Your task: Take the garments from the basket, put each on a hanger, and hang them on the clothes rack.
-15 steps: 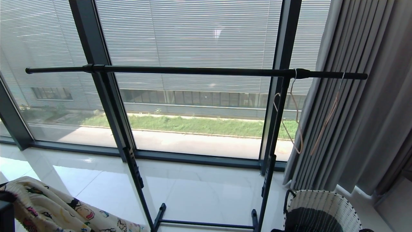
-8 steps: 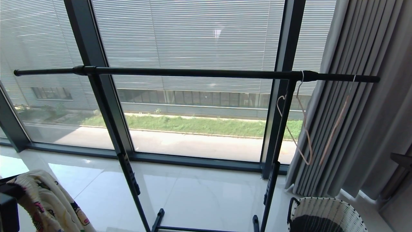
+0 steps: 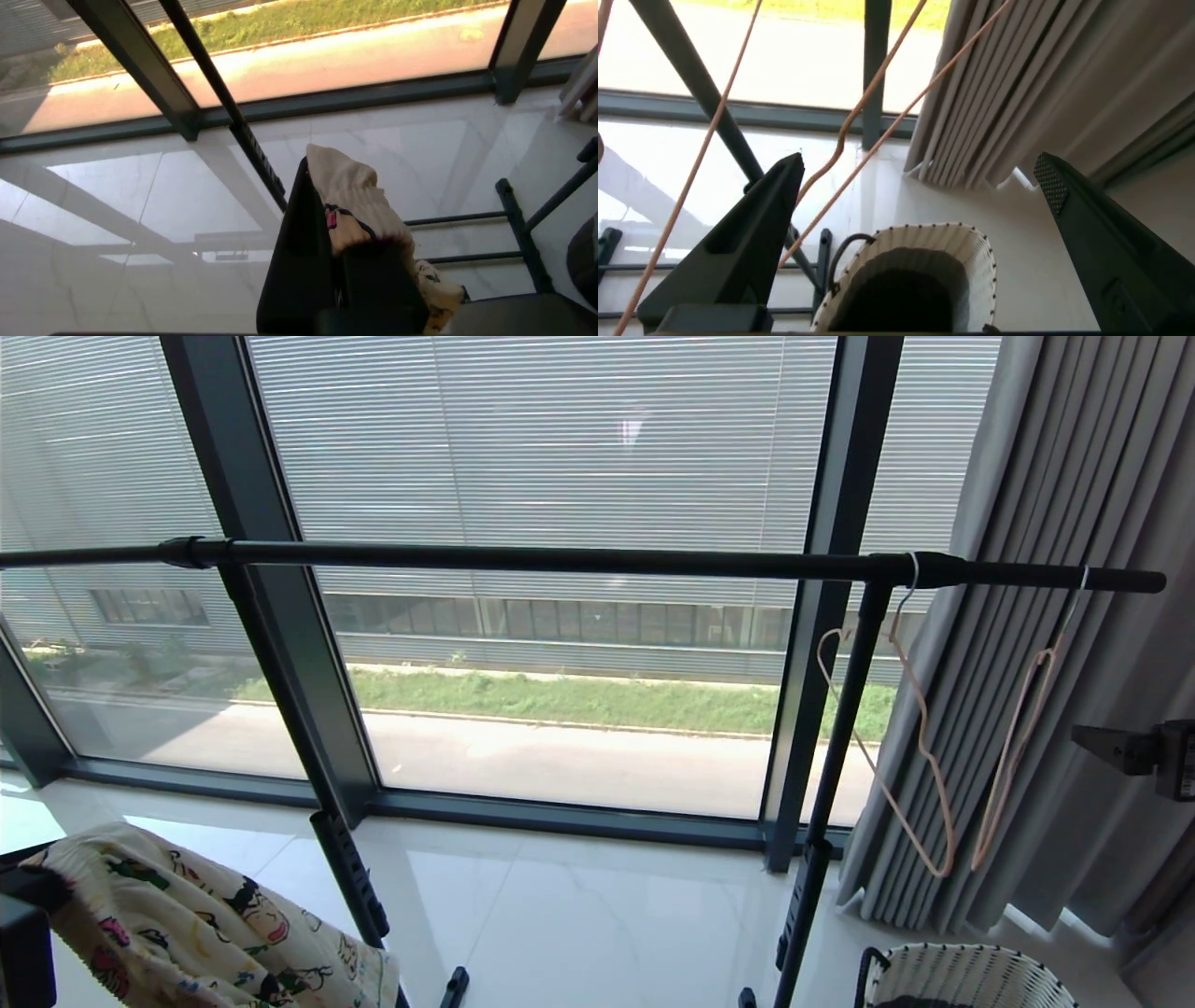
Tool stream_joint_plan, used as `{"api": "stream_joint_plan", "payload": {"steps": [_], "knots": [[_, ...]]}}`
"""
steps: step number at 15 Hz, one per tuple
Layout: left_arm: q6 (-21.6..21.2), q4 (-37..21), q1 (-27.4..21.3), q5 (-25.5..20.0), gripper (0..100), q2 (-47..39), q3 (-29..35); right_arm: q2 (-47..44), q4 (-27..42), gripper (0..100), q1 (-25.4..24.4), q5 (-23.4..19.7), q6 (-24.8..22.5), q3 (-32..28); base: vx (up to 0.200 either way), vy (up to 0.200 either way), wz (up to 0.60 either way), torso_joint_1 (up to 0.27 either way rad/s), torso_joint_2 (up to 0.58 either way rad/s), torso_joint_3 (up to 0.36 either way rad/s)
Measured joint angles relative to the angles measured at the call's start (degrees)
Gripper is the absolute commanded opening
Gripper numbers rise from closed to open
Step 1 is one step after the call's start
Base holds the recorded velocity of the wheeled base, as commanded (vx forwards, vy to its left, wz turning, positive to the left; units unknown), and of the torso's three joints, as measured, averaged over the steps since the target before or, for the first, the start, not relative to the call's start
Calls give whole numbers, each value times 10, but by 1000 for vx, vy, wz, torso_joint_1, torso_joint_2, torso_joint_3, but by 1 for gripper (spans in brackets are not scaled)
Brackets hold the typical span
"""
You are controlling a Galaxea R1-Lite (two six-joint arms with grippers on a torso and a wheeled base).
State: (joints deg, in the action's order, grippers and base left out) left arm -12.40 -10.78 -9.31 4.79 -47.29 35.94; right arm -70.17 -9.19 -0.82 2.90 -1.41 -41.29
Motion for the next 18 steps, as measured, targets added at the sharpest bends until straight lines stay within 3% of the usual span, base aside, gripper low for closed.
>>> {"api": "stream_joint_plan", "payload": {"steps": [8,14,18], "knots": [[1,0,1,1,0,0,0,-146,-37,100,-22,37,11,-46,0,0,0,0,0,0],[1,0,1,1,0,0,0,-167,-35,100,-23,75,24,-44,0,0,0,0,0,0],[2,0,1,1,0,0,-2,-155,-35,100,-18,78,24,-31,0,0,0,0,0,0]]}}
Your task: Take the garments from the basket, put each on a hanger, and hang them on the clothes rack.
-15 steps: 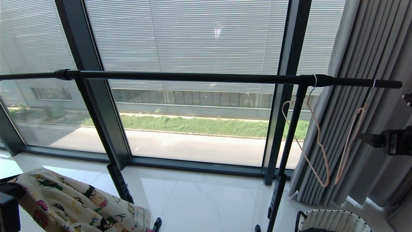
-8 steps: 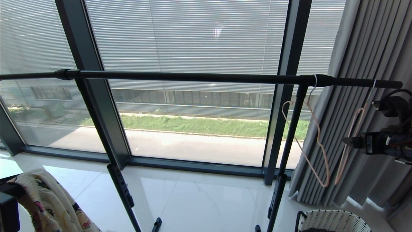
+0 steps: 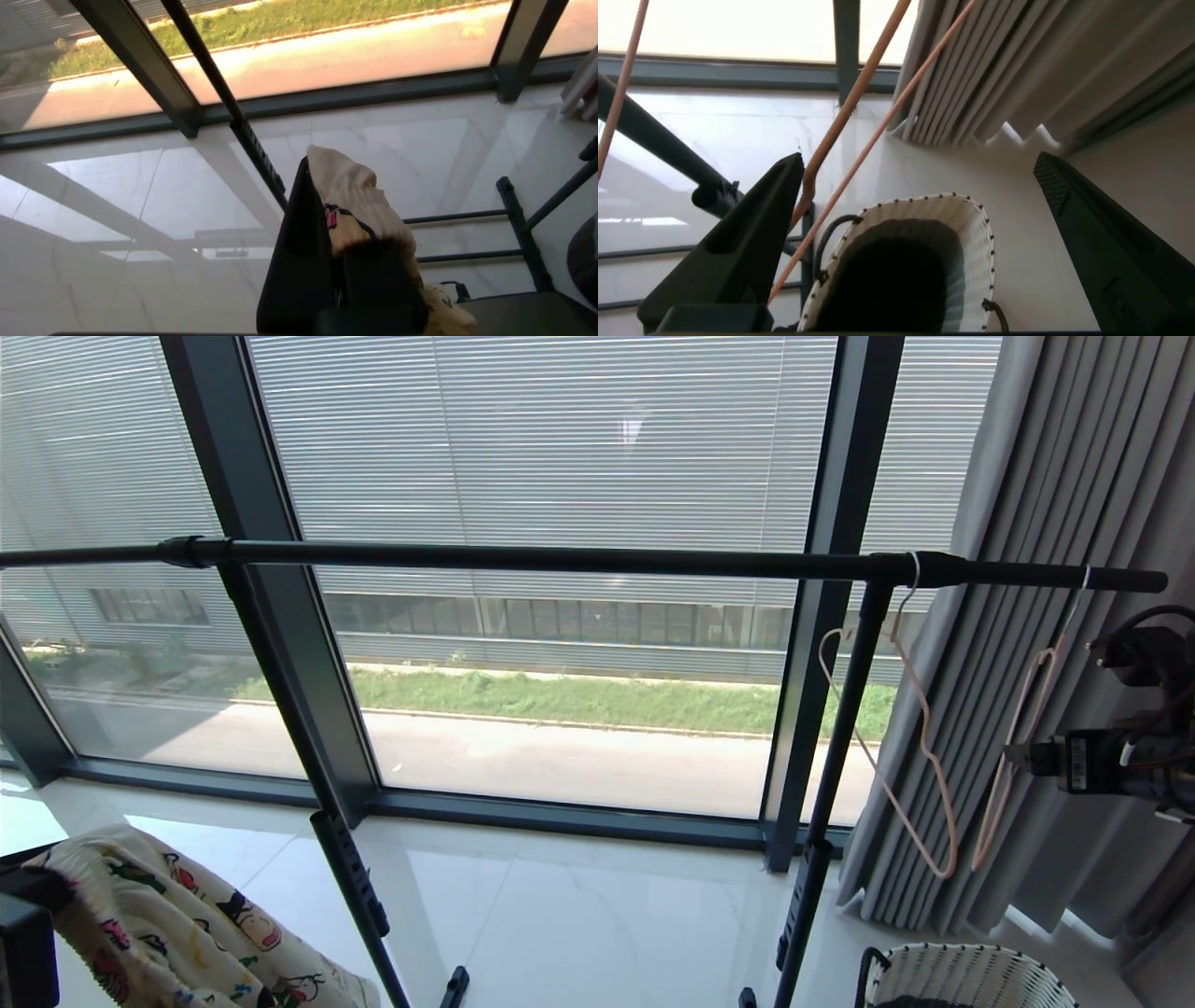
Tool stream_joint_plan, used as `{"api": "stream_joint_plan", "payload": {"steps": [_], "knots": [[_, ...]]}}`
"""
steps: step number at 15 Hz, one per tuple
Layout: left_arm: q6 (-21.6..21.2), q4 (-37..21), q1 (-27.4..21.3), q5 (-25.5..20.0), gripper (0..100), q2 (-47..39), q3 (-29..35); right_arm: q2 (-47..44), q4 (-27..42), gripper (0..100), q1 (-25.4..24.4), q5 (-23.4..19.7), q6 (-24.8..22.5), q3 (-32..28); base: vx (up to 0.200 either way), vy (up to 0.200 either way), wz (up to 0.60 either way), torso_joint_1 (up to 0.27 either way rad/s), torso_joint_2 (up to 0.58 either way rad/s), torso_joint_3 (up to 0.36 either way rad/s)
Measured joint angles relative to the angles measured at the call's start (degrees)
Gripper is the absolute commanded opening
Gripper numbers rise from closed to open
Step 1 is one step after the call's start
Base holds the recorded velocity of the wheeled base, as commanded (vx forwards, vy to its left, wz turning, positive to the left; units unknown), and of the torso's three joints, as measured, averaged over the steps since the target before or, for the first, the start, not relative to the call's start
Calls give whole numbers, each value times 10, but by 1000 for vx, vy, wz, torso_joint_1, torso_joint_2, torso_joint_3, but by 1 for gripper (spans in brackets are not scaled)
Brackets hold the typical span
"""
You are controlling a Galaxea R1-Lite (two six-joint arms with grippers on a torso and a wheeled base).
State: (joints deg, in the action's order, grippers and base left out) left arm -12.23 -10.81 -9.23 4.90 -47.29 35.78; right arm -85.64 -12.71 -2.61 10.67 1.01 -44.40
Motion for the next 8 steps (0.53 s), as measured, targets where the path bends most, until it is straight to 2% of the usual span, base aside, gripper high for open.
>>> {"api": "stream_joint_plan", "payload": {"steps": [8], "knots": [[0,20,0,0,0,0,-2,43,0,100,14,-1,-1,25,0,0,0,0,0,0]]}}
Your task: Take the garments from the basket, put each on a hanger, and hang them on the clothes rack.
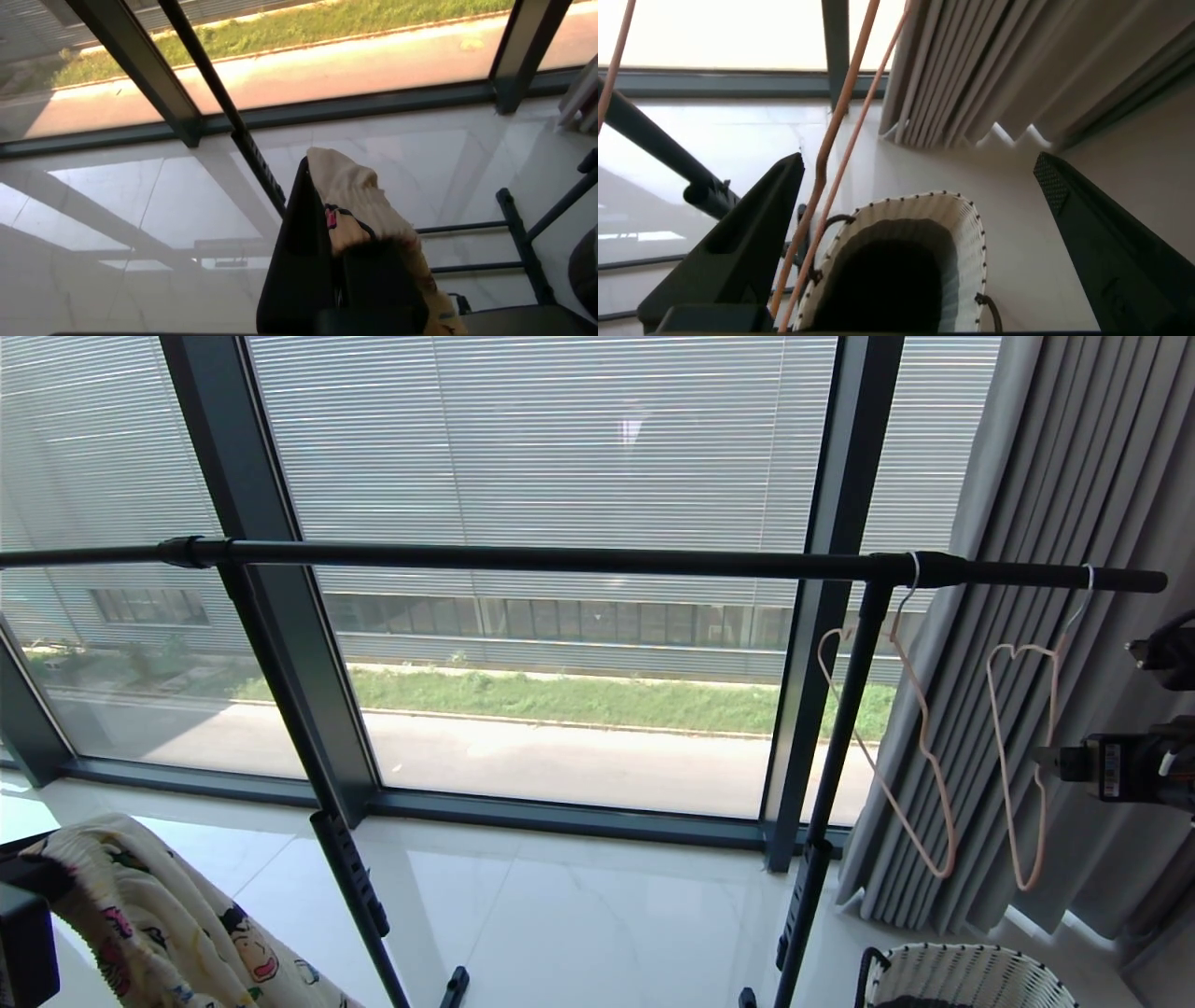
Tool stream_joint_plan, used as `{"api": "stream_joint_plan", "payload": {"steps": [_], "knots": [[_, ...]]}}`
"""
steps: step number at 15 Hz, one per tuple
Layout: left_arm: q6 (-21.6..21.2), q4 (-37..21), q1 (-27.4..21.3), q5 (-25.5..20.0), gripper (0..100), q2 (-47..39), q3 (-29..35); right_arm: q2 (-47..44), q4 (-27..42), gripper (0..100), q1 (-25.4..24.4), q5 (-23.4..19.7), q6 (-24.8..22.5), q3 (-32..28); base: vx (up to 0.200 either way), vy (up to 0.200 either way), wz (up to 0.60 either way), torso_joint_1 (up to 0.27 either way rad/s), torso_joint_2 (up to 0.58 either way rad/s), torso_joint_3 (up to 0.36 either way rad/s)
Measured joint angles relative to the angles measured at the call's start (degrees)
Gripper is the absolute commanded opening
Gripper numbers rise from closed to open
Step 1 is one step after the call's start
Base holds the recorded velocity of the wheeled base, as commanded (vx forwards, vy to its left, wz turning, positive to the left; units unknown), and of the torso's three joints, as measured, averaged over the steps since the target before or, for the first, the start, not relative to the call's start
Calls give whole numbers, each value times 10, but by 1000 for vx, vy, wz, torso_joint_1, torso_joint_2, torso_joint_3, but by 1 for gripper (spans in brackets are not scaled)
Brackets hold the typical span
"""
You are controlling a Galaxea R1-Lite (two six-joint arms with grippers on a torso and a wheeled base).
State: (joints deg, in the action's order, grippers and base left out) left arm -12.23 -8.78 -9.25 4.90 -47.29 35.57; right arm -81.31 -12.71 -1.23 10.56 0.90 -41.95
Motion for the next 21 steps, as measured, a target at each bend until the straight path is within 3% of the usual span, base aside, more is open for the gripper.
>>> {"api": "stream_joint_plan", "payload": {"steps": [6,11,12,21], "knots": [[0,0,0,1,0,1,0,-25,-1,100,1,-63,0,-11,0,0,0,0,0,0],[-4,1,0,2,0,2,3,-68,-1,100,29,-110,0,-41,0,0,0,0,0,0],[-4,1,0,3,0,2,3,-73,0,0,34,-117,0,-42,0,0,0,0,0,0],[-5,1,0,3,0,3,8,-87,0,0,45,-148,2,-32,0,0,0,0,0,0]]}}
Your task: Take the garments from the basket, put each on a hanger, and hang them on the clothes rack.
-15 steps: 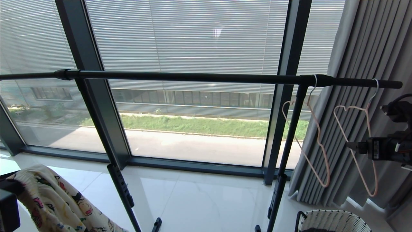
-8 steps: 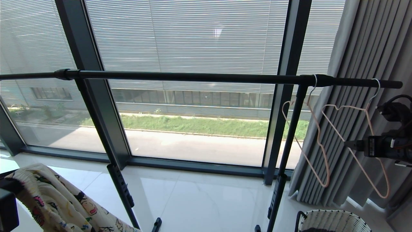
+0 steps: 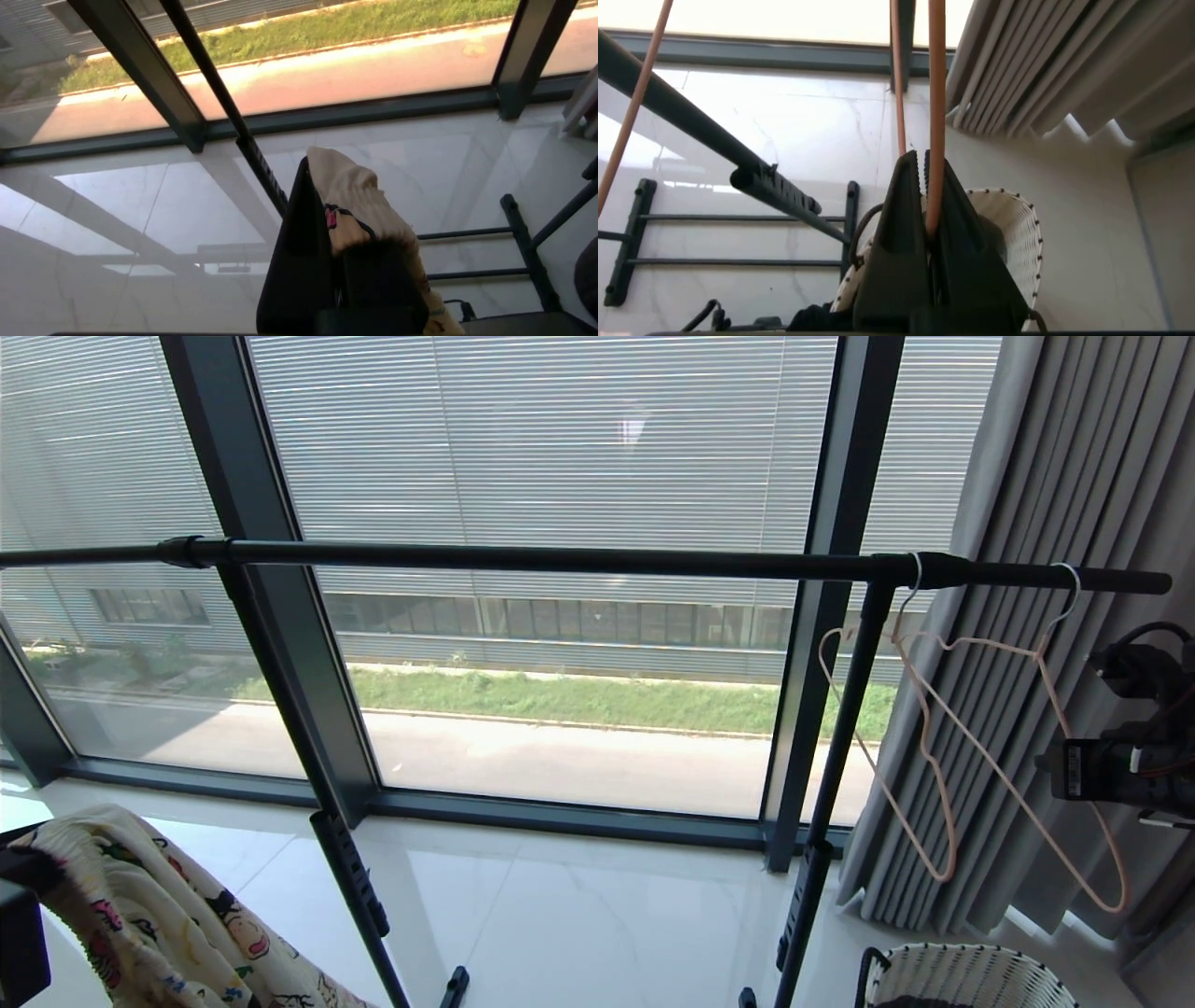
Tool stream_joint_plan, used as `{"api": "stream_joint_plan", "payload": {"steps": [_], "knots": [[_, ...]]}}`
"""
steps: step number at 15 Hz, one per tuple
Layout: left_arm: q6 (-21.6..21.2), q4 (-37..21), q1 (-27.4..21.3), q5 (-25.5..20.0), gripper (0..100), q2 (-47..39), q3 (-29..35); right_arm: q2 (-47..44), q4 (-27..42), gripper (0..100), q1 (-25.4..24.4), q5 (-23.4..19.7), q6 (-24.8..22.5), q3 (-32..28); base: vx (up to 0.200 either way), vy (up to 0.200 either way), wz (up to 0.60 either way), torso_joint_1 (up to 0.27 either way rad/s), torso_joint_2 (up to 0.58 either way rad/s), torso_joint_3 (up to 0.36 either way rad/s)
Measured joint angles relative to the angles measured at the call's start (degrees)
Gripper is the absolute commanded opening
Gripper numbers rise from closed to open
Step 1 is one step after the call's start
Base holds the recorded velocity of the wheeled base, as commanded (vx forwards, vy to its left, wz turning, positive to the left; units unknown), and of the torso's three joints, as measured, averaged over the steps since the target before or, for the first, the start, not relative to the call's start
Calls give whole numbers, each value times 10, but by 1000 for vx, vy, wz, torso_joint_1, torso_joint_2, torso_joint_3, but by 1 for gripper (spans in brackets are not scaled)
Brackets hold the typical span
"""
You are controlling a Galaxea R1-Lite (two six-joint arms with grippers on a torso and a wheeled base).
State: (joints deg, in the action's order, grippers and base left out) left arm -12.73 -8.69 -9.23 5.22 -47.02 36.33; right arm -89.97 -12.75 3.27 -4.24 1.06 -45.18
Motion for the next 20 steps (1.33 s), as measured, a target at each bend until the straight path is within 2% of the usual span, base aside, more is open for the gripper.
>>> {"api": "stream_joint_plan", "payload": {"steps": [2,4,7,9,14,19,20], "knots": [[1,0,0,0,0,1,1,5,-9,0,0,0,0,11,0,0,0,0,0,0],[1,0,0,0,0,1,1,12,-50,0,-1,1,-1,33,0,0,0,0,0,0],[1,20,0,0,0,2,0,25,-196,0,-1,2,0,94,0,0,0,0,0,0],[1,24,0,0,0,2,0,31,-261,0,-1,2,11,124,0,0,0,0,0,0],[1,32,0,0,0,3,0,59,-292,0,-1,3,42,142,0,0,0,0,0,0],[0,99,1,9,0,1,-19,119,-293,0,-1,4,45,172,0,0,0,0,0,0],[-1,101,1,17,0,0,-22,133,-292,0,-1,4,43,182,-200,0,0,-7,2,-2]]}}
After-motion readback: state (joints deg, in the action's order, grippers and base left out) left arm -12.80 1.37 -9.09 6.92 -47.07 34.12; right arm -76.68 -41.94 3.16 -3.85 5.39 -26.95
